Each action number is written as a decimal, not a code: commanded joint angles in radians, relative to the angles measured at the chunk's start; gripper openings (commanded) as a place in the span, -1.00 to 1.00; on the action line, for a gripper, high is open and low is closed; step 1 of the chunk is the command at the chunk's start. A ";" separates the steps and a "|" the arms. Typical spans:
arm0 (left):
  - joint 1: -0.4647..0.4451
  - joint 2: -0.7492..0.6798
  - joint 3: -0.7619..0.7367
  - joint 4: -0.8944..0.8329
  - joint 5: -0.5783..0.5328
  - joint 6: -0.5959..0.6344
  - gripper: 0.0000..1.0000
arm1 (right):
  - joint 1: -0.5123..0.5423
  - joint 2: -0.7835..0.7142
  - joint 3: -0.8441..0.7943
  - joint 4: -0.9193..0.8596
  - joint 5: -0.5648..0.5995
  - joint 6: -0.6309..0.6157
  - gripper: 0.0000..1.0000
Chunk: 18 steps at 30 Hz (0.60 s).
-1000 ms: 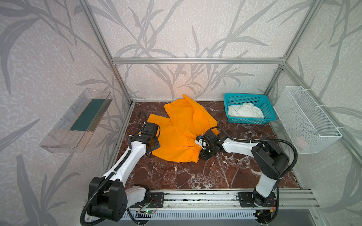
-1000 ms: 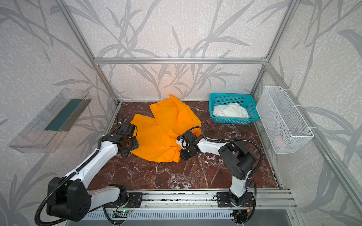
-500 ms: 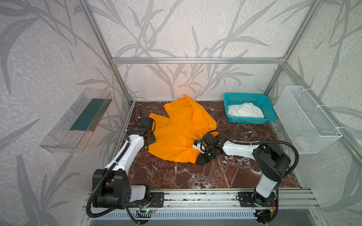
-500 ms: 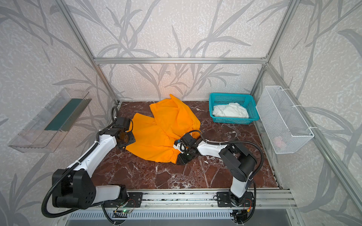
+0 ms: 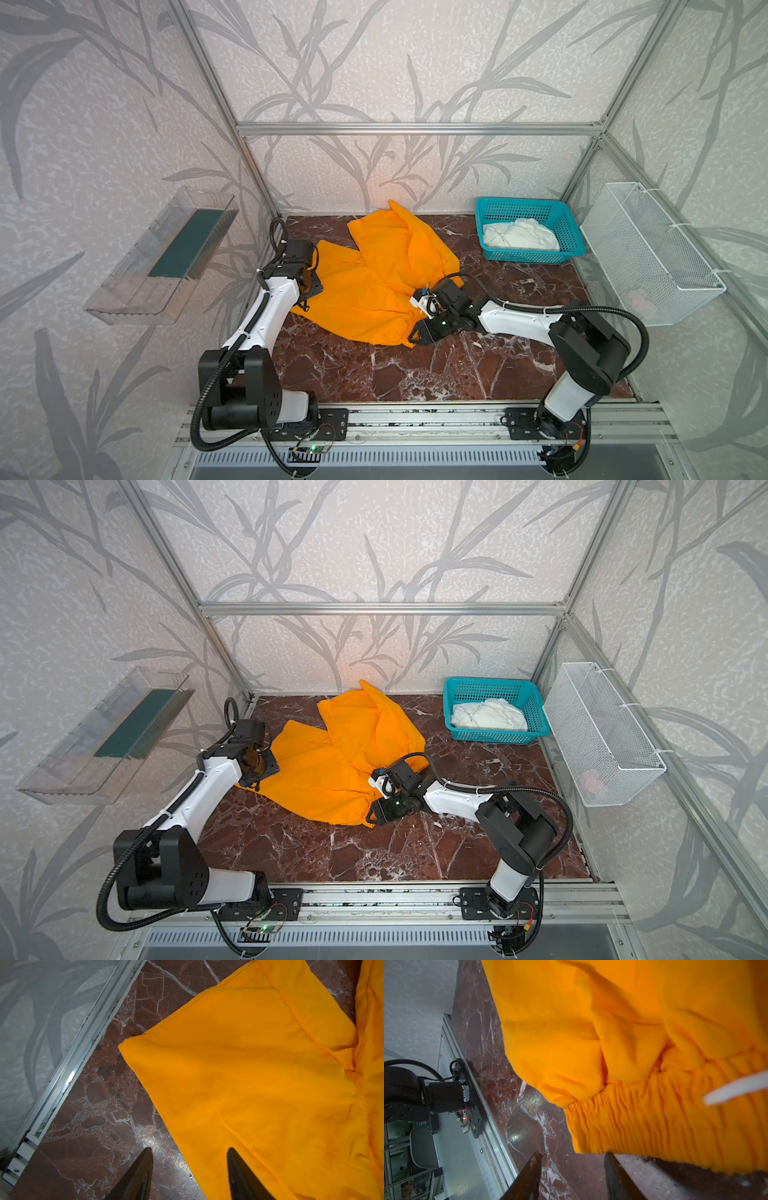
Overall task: Fold and stack the mixed laundry pile
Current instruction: 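Withdraw the left gripper to a leg edge while the right gripper grasps the waistband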
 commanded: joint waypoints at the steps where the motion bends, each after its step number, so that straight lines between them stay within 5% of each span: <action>1: 0.019 -0.031 0.020 -0.026 -0.013 0.022 0.14 | 0.006 0.005 -0.019 0.036 0.030 0.069 0.00; 11: 0.052 -0.030 0.030 -0.031 0.007 0.039 0.14 | 0.019 0.117 -0.007 0.229 -0.043 0.170 -0.10; 18: 0.062 -0.025 0.046 -0.048 0.014 0.086 0.14 | 0.019 0.124 -0.037 0.282 -0.027 0.244 -0.73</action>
